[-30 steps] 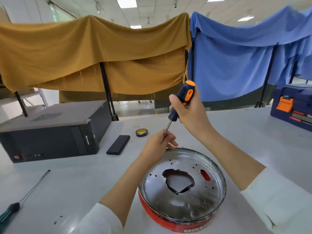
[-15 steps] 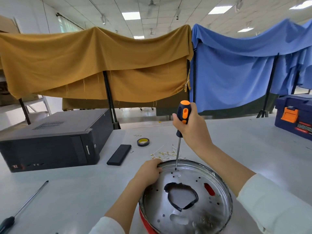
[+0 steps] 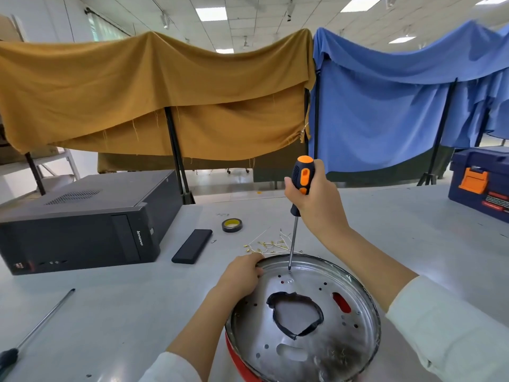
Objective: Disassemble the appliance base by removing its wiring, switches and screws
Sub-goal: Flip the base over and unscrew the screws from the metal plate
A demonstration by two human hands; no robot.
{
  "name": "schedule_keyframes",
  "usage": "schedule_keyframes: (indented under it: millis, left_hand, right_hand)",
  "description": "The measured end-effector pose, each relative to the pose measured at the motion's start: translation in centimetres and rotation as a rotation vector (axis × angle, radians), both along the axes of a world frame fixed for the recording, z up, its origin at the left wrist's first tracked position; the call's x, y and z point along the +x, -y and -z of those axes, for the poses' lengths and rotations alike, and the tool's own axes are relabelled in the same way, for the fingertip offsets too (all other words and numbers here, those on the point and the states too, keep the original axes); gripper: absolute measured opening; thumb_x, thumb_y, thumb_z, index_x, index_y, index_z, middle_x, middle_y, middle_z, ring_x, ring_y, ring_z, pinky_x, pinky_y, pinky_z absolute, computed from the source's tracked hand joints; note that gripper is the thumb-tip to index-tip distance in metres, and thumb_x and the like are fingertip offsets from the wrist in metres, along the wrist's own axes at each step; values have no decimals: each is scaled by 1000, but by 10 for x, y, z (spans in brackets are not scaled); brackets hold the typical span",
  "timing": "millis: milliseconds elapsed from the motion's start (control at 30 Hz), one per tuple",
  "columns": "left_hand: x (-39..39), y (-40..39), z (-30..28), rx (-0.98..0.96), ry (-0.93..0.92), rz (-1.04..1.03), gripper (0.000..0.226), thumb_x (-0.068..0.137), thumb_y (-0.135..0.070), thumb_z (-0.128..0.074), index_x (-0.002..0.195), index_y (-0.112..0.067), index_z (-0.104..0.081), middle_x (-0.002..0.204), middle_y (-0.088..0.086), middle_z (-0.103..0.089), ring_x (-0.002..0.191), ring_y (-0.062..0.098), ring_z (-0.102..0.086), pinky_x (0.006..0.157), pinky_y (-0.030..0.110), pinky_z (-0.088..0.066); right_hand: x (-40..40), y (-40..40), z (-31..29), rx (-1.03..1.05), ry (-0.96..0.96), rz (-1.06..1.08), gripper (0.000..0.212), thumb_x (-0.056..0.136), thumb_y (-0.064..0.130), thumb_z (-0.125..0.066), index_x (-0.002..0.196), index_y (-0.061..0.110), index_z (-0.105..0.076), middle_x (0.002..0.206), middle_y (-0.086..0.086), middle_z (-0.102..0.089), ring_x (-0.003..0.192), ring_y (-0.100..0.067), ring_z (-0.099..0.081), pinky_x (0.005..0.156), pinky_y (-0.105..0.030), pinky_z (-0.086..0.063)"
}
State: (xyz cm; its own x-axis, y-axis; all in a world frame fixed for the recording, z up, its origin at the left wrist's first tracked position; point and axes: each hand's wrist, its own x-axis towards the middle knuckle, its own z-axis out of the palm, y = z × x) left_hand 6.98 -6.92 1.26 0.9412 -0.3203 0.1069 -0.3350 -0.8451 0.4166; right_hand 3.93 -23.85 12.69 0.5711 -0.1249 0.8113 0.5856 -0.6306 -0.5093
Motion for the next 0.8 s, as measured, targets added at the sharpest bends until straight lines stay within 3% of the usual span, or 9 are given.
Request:
schedule_keyframes:
  millis: [333,633,800]
  left_hand:
    - [1,0,0,-3,-11,-8,40,96,-18,-43,136,-22,-47,134,7,-53,120,27,-48,92,26,-37]
    - [1,0,1,3,-10,-10,39,96,-18,-44,135,-23,-48,133,6,-54,119,26,-49,91,26,-37]
    - [1,1,1,2,-15,-11,38,96,-18,-44,134,-23,-49,131,7,-55,117,27,-50,89,27,-38]
  right_hand:
    - [1,-2,4,-15,-8,24,26,91,41,-56,99,30,-34,68,15,-48,63,-2,-56,47,-10,-42]
    - [2,0,5,-15,17,31,26,90,40,-57,98,30,-34,68,17,-47,68,8,-54,50,-6,-41]
    - [3,3,4,4,23,47,27,90,43,-57,98,33,-33,70,17,-47,65,2,-55,49,-6,-41]
